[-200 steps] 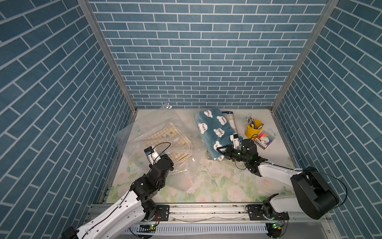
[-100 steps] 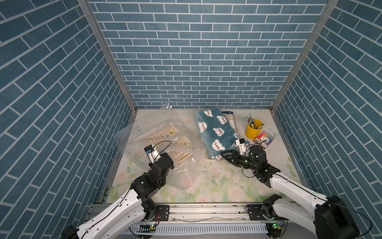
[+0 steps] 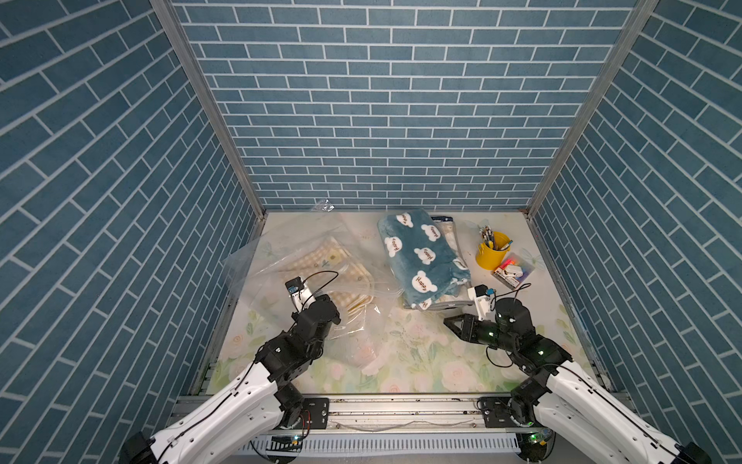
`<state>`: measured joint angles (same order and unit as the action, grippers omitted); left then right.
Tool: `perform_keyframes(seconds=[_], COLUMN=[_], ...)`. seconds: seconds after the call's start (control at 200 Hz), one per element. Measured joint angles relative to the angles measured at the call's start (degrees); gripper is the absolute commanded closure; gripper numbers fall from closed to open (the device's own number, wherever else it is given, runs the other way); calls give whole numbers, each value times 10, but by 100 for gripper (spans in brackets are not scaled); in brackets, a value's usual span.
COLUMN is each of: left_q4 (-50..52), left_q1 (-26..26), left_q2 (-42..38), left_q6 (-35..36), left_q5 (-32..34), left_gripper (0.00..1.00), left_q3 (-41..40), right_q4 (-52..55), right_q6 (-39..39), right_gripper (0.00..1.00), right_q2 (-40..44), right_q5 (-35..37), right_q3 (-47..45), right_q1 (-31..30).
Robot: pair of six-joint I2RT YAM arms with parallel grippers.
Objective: Take the blanket out of the vacuum bag
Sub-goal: Place the blanket at the center of the board, then take out the blanket from the vacuum bag.
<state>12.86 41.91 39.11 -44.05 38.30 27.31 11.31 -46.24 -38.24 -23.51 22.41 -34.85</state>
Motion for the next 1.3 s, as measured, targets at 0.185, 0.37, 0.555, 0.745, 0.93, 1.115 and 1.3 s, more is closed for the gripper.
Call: perform_keyframes(seconds=[0.185,0.37,0.555,0.745,0.93,1.115,1.3], left_q4=[14,28,31,34,35,28,26], left_q1=[0,0,0,0,0,0,0], left_q2=[-2,6,30,30,30,10,-17], left_q6=[2,8,13,15,11,0,-2], left_q5=[-21,-45,-70,-83,-97,-104,-108], left_gripper=[100,100,100,100,100,100,100], left_q3=[0,8,34,36,36,17,9], right_q4=[-24,-98,-176,-263,-374,-466,-538], right_q6=[2,0,2,2,-28,-65,-95], right_gripper=[87,93,96,98,100,100,100], right_q2=[-6,-63,-166,-250,-356,-451,-554], right_q5=[-1,-2,-2,1,13,67,129], right_q3=[0,9,59,90,95,109,175], right_q1=[-29,-82,-167,-247,-299,-304,-304])
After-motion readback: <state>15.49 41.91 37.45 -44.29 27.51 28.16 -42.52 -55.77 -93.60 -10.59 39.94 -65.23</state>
